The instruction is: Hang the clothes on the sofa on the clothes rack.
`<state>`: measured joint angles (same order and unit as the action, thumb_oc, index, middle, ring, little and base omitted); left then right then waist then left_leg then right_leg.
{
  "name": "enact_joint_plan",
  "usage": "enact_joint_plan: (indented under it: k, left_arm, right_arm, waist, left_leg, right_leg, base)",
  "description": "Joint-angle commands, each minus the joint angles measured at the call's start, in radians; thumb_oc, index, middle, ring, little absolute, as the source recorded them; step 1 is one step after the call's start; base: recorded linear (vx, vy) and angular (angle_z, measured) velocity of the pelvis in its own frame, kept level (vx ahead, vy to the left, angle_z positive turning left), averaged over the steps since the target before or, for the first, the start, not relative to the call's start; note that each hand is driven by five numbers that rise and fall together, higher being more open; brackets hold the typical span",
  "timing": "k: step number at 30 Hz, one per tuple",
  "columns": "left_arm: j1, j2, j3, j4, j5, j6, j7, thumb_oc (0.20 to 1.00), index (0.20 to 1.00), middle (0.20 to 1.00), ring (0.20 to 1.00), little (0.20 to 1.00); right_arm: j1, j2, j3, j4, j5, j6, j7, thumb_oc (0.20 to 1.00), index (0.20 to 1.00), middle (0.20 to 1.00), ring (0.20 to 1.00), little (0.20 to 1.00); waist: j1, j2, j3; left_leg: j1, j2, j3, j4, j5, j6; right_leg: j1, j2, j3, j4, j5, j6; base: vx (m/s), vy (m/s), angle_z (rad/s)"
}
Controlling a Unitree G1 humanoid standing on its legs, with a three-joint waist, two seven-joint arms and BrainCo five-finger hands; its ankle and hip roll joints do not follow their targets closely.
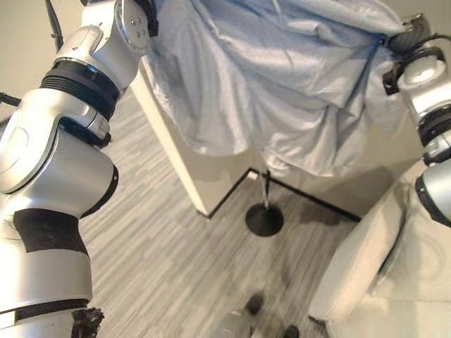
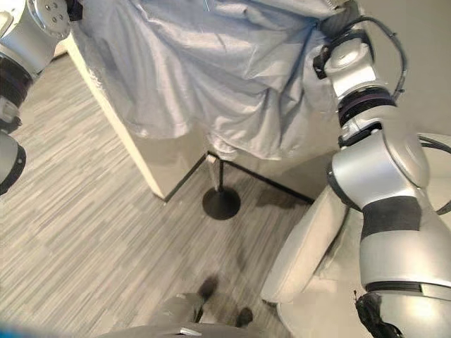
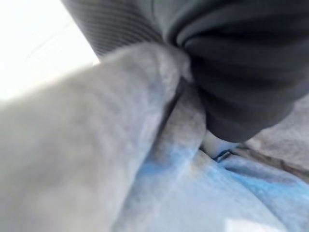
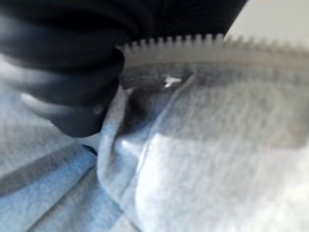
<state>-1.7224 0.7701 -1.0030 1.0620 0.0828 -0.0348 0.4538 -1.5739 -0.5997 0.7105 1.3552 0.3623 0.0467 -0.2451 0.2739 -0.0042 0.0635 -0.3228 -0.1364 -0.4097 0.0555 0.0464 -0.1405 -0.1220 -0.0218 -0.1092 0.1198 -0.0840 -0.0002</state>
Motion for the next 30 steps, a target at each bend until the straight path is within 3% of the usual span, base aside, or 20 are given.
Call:
enact_joint_plan:
  k: [1, 5, 6, 7, 8, 9, 11, 15, 16, 17, 18, 19, 21, 22, 24, 26, 30]
  left_arm:
    - [-0.108, 0.071, 0.042, 0.117, -0.014, 0.013, 0.032, 0.2, 0.2, 0.2, 0.2, 0.2]
    - [-0.122, 0.112, 0.021, 0.138, -0.019, 0.014, 0.021, 0.2, 0.2, 0.2, 0.2, 0.2]
    - [-0.123, 0.112, 0.02, 0.138, -0.02, 0.014, 0.021, 0.2, 0.2, 0.2, 0.2, 0.2]
    - [-0.123, 0.12, 0.018, 0.142, -0.017, 0.018, 0.017, 0.2, 0.2, 0.2, 0.2, 0.2]
    - [-0.112, 0.115, 0.025, 0.147, -0.023, 0.023, 0.005, 0.2, 0.2, 0.2, 0.2, 0.2]
    - [-0.105, 0.108, 0.028, 0.151, -0.031, 0.025, -0.001, 0.2, 0.2, 0.2, 0.2, 0.2]
    - [-0.103, 0.099, 0.025, 0.152, -0.027, 0.026, -0.009, 0.2, 0.2, 0.2, 0.2, 0.2]
    - [-0.097, 0.062, 0.039, 0.137, -0.035, 0.025, -0.009, 0.2, 0.2, 0.2, 0.2, 0.2]
    - [-0.097, 0.061, 0.04, 0.136, -0.034, 0.026, -0.009, 0.2, 0.2, 0.2, 0.2, 0.2]
    - [-0.072, 0.041, 0.081, 0.109, -0.053, 0.021, 0.006, 0.2, 0.2, 0.2, 0.2, 0.2]
    - [-0.014, 0.061, 0.091, 0.063, -0.021, 0.03, 0.016, 0.2, 0.2, 0.2, 0.2, 0.2]
    - [0.013, 0.064, 0.119, 0.044, -0.037, 0.027, 0.026, 0.2, 0.2, 0.2, 0.2, 0.2]
    - [0.087, 0.024, 0.209, 0.01, -0.073, 0.007, 0.037, 0.2, 0.2, 0.2, 0.2, 0.2]
    - [0.198, 0.051, 0.275, -0.13, -0.067, 0.002, 0.05, 0.2, 0.2, 0.2, 0.2, 0.2]
    - [0.295, 0.065, 0.345, -0.217, -0.053, 0.003, 0.062, 0.2, 0.2, 0.2, 0.2, 0.2]
    - [0.479, 0.096, 0.482, -0.351, -0.059, -0.005, 0.092, 0.2, 0.2, 0.2, 0.2, 0.2]
    - [0.588, 0.103, 0.554, -0.401, -0.037, 0.002, 0.093, 0.2, 0.2, 0.2, 0.2, 0.2]
  right_arm:
    - [-0.138, -0.117, 0.049, 0.044, 0.021, -0.026, -0.033, 0.2, 0.2, 0.2, 0.2, 0.2]
    - [-0.12, -0.119, 0.044, 0.04, 0.022, -0.03, -0.026, 0.2, 0.2, 0.2, 0.2, 0.2]
    - [-0.12, -0.119, 0.044, 0.04, 0.022, -0.031, -0.026, 0.2, 0.2, 0.2, 0.2, 0.2]
    - [-0.118, -0.124, 0.04, 0.041, 0.023, -0.031, -0.025, 0.2, 0.2, 0.2, 0.2, 0.2]
    - [-0.116, -0.128, 0.036, 0.04, 0.028, -0.029, -0.021, 0.2, 0.2, 0.2, 0.2, 0.2]
    - [-0.115, -0.134, 0.029, 0.044, 0.038, -0.029, -0.023, 0.2, 0.2, 0.2, 0.2, 0.2]
    - [-0.108, -0.14, 0.028, 0.045, 0.039, -0.031, -0.019, 0.2, 0.2, 0.2, 0.2, 0.2]
    - [-0.121, -0.157, 0.046, 0.055, 0.034, -0.026, -0.023, 0.2, 0.2, 0.2, 0.2, 0.2]
    - [-0.121, -0.158, 0.047, 0.055, 0.034, -0.026, -0.023, 0.2, 0.2, 0.2, 0.2, 0.2]
    - [-0.105, -0.195, 0.047, 0.055, 0.041, -0.018, -0.024, 0.2, 0.2, 0.2, 0.2, 0.2]
    - [-0.044, -0.235, 0.069, 0.06, -0.012, 0.001, -0.027, 0.2, 0.2, 0.2, 0.2, 0.2]
    - [-0.039, -0.257, 0.051, 0.012, 0.001, -0.007, -0.028, 0.2, 0.2, 0.2, 0.2, 0.2]
    - [-0.009, -0.242, 0.01, 0.023, 0.01, -0.013, -0.025, 0.2, 0.2, 0.2, 0.2, 0.2]
    - [0.022, -0.258, -0.004, 0.019, 0.023, -0.015, -0.026, 0.2, 0.2, 0.2, 0.2, 0.2]
    - [0.08, -0.269, -0.042, -0.005, 0.028, -0.014, -0.023, 0.2, 0.2, 0.2, 0.2, 0.2]
    - [0.174, -0.27, -0.117, -0.066, 0.036, -0.021, -0.036, 0.2, 0.2, 0.2, 0.2, 0.2]
    - [0.237, -0.257, -0.153, -0.081, 0.02, -0.023, -0.038, 0.2, 0.2, 0.2, 0.2, 0.2]
  waist:
    - [0.022, -0.055, -0.063]
    - [0.045, -0.074, -0.103]
    - [0.048, -0.074, -0.102]
    - [0.049, -0.072, -0.106]
    - [0.048, -0.057, -0.101]
    - [0.047, -0.048, -0.101]
    - [0.036, -0.03, -0.092]
    - [-0.009, -0.01, -0.058]
    - [-0.011, -0.009, -0.058]
    - [-0.055, -0.004, -0.017]
    - [-0.083, -0.009, 0.012]
    - [-0.094, -0.025, 0.007]
    - [-0.096, -0.046, 0.006]
    - [-0.094, -0.045, -0.01]
    - [-0.094, -0.048, -0.014]
    - [-0.099, -0.054, -0.005]
    - [-0.105, -0.053, -0.014]
  left_leg:
    - [0.128, -0.046, 0.026, -0.133, 0.071, 0.091]
    - [0.199, -0.051, 0.051, -0.134, 0.034, 0.127]
    - [0.199, -0.051, 0.054, -0.133, 0.034, 0.128]
    - [0.217, -0.056, 0.048, -0.131, 0.029, 0.136]
    - [0.249, -0.06, 0.029, -0.127, 0.025, 0.149]
    - [0.262, -0.061, 0.013, -0.123, 0.022, 0.154]
    - [0.298, -0.051, -0.011, -0.121, 0.011, 0.16]
    - [0.335, -0.034, -0.057, -0.108, -0.008, 0.163]
    - [0.337, -0.033, -0.06, -0.108, -0.011, 0.162]
    - [0.371, -0.04, -0.106, -0.101, -0.027, 0.162]
    - [0.388, -0.04, -0.118, -0.097, -0.036, 0.159]
    - [0.4, -0.054, -0.134, -0.099, -0.046, 0.154]
    - [0.4, -0.051, -0.138, -0.102, -0.058, 0.148]
    - [0.388, -0.034, -0.161, -0.111, -0.055, 0.145]
    - [0.379, -0.027, -0.174, -0.108, -0.058, 0.143]
    - [0.37, -0.008, -0.181, -0.114, -0.059, 0.134]
    - [0.379, 0.008, -0.18, -0.126, -0.063, 0.131]
  right_leg:
    - [0.296, -0.085, 0.059, -0.197, -0.029, 0.144]
    - [0.283, -0.166, 0.072, -0.067, 0.058, 0.193]
    - [0.28, -0.167, 0.076, -0.062, 0.056, 0.194]
    - [0.268, -0.181, 0.08, 0.006, 0.1, 0.203]
    - [0.235, -0.194, 0.094, 0.123, 0.162, 0.201]
    - [0.225, -0.203, 0.096, 0.162, 0.189, 0.2]
    - [0.185, -0.209, 0.081, 0.225, 0.191, 0.179]
    - [0.075, -0.119, 0.091, 0.108, 0.097, 0.155]
    - [0.079, -0.117, 0.087, 0.106, 0.096, 0.153]
    - [-0.013, -0.072, 0.134, -0.02, 0.121, 0.162]
    - [-0.04, -0.052, 0.164, -0.049, 0.142, 0.169]
    - [-0.003, -0.049, 0.197, -0.107, 0.141, 0.17]
    - [0.023, -0.076, 0.19, -0.124, 0.17, 0.166]
    - [0.036, -0.07, 0.189, -0.16, 0.185, 0.157]
    - [0.05, -0.07, 0.177, -0.183, 0.184, 0.147]
    - [0.064, -0.062, 0.167, -0.197, 0.179, 0.135]
    - [0.076, -0.053, 0.169, -0.205, 0.169, 0.126]
  base:
    - [0.31, 0.183, -0.71]
    - [0.25, 0.17, -0.4]
    - [0.15, 0.136, -0.18]
    - [0.16, 0.152, -0.34]
    - [0.22, 0.186, -0.44]
    - [0.19, 0.167, -0.44]
    - [0.14, 0.084, 0.11]
    - [0.15, -0.039, 0.44]
    - [0.19, -0.115, 0.89]
    - [0.21, -0.097, 0.95]
    - [0.25, -0.096, 0.88]
    - [0.14, -0.067, 0.73]
    - [0.09, -0.128, 0.87]
    - [0.08, -0.156, 0.8]
    - [0.08, -0.138, 0.69]
    - [0.05, -0.146, 0.33]
    - [0.03, -0.057, -0.07]
